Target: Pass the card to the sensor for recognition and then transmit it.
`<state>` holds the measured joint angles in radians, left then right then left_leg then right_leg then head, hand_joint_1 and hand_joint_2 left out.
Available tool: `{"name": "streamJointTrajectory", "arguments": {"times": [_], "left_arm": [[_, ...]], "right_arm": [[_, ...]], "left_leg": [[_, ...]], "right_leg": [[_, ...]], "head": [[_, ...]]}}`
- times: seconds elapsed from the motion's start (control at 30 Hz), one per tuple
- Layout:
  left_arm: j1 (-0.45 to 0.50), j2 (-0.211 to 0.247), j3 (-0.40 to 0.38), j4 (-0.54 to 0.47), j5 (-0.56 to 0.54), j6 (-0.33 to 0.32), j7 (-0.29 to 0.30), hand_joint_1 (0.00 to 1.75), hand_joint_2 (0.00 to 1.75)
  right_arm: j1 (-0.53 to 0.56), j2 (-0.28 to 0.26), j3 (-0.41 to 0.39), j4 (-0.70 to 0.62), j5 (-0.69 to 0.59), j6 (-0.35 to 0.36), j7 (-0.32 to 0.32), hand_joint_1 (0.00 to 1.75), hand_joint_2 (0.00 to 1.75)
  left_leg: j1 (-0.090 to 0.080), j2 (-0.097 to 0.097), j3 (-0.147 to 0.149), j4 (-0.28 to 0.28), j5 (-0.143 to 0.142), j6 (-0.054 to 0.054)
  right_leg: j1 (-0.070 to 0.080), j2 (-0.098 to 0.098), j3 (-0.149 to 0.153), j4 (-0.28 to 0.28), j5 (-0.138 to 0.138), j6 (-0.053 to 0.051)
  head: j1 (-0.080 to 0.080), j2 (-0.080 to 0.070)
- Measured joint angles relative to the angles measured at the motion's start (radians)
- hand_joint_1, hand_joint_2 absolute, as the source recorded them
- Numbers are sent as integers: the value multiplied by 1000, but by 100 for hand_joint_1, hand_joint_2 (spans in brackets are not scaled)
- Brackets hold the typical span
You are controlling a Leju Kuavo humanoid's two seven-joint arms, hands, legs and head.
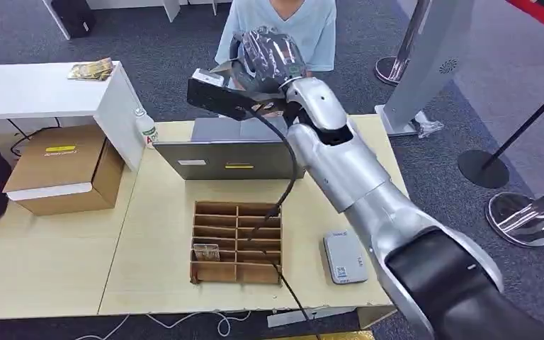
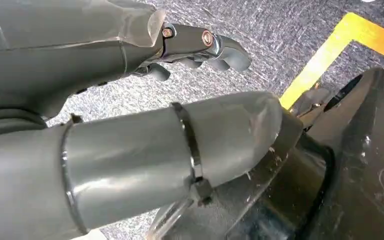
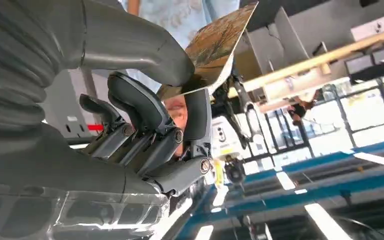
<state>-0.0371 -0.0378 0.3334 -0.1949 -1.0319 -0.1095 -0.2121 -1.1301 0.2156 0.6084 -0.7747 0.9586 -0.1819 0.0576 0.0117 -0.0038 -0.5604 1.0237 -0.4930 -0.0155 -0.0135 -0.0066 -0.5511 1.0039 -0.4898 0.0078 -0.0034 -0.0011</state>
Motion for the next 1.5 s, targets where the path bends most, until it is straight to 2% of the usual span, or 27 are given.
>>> {"name": "streamJointTrajectory", "arguments": {"times": [0.3, 0.63, 0.93, 1.33, 1.37, 1.4, 1.5], "left_arm": [[-1, 0, 0, 0, -3, -3, 0, 0, 0], [-1, 0, 6, 0, -18, -7, -5, 0, 0], [-1, 0, 10, 0, -33, -13, -9, 0, 0], [-2, -1, 13, 0, -39, -19, -9, 0, 0], [-2, -1, 14, 0, -39, -19, -9, 0, 0], [-2, -1, 14, 0, -40, -19, -9, 0, 0], [-2, -1, 14, 0, -42, -20, -9, 0, 0]], "right_arm": [[-96, 29, -25, 161, 0, 9, 42, 175, 175], [-149, 41, -51, 288, 11, 42, 111, 175, 175], [-164, 36, -71, 355, 45, 57, 168, 175, 175], [-171, 27, -79, 389, 58, 58, 172, 175, 175], [-172, 27, -79, 391, 58, 58, 172, 103, 175], [-172, 27, -80, 392, 59, 58, 171, 0, 175], [-172, 27, -80, 394, 61, 70, 161, 0, 175]], "left_leg": [[0, 0, 0, 0, 0, 0], [0, 0, 0, 0, 0, 0], [0, 0, 0, 0, 0, 0], [0, 0, 0, 1, 0, 0], [0, 0, 0, 1, 0, 0], [0, 0, 0, 1, 0, 0], [0, 0, 0, 1, 0, 0]], "right_leg": [[0, 0, 0, 0, 0, 0], [0, 0, 0, 0, 0, 0], [0, 0, 0, 0, 0, 0], [0, 1, 0, 0, 0, 0], [0, 1, 0, 0, 0, 0], [0, 1, 0, 0, 0, 0], [0, 1, 0, 0, 0, 0]], "head": [[0, 0], [0, 0], [0, 0], [0, 0], [0, 0], [0, 0], [0, 0]]}}
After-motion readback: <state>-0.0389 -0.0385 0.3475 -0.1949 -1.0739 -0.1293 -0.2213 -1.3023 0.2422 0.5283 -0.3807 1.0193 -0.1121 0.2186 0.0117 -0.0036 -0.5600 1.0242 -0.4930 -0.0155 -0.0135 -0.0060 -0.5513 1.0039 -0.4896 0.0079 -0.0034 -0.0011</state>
